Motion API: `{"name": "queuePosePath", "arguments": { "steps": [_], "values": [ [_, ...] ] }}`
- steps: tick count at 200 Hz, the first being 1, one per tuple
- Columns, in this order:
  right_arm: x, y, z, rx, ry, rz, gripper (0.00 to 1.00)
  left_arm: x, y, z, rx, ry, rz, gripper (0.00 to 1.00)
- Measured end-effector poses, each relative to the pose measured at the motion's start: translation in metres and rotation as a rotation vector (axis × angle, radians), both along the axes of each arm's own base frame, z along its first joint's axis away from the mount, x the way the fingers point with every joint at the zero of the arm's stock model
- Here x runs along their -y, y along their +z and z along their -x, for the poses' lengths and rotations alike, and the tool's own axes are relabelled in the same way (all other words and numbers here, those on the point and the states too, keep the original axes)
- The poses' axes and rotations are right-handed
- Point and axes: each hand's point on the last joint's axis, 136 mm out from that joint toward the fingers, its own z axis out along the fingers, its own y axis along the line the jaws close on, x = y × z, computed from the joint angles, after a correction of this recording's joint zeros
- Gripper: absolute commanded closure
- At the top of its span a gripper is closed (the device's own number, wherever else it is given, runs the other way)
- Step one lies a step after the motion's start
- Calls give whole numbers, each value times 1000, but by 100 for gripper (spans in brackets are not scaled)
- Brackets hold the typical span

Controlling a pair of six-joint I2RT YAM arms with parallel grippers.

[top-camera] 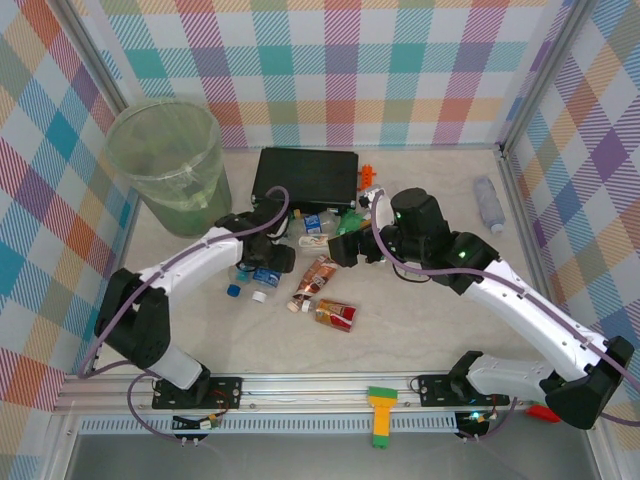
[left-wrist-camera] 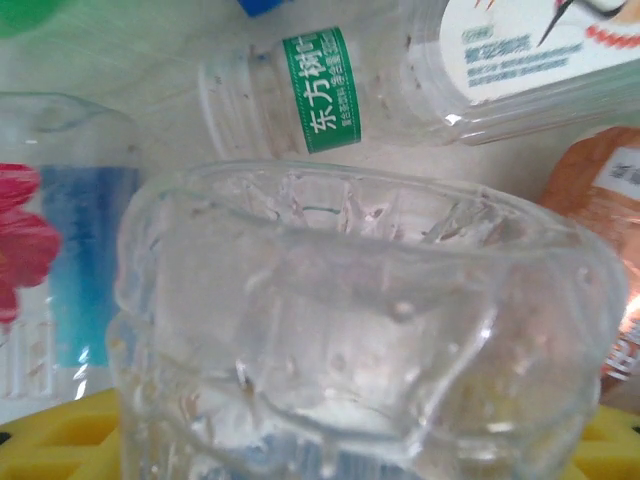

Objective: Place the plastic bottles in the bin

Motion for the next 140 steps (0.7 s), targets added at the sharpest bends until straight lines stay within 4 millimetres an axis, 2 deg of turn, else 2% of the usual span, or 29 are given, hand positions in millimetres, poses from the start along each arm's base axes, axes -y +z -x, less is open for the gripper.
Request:
{"name": "queuePosePath", "arguments": {
  "steps": [14,52,83,140],
  "values": [
    [-1,0,0,0,4,-3,1,-2,21,-1,45,16,17,37],
    [-5,3,1,3,22,-21,1,-5,96,-10,212,63,92,38],
    [-9,5,0,5,35,-33,1,-14,145,-18,305,118,127,39],
    [-11,13,0,18,42,-49,1,-65,226,-41,443,294,210,41]
  ]
}}
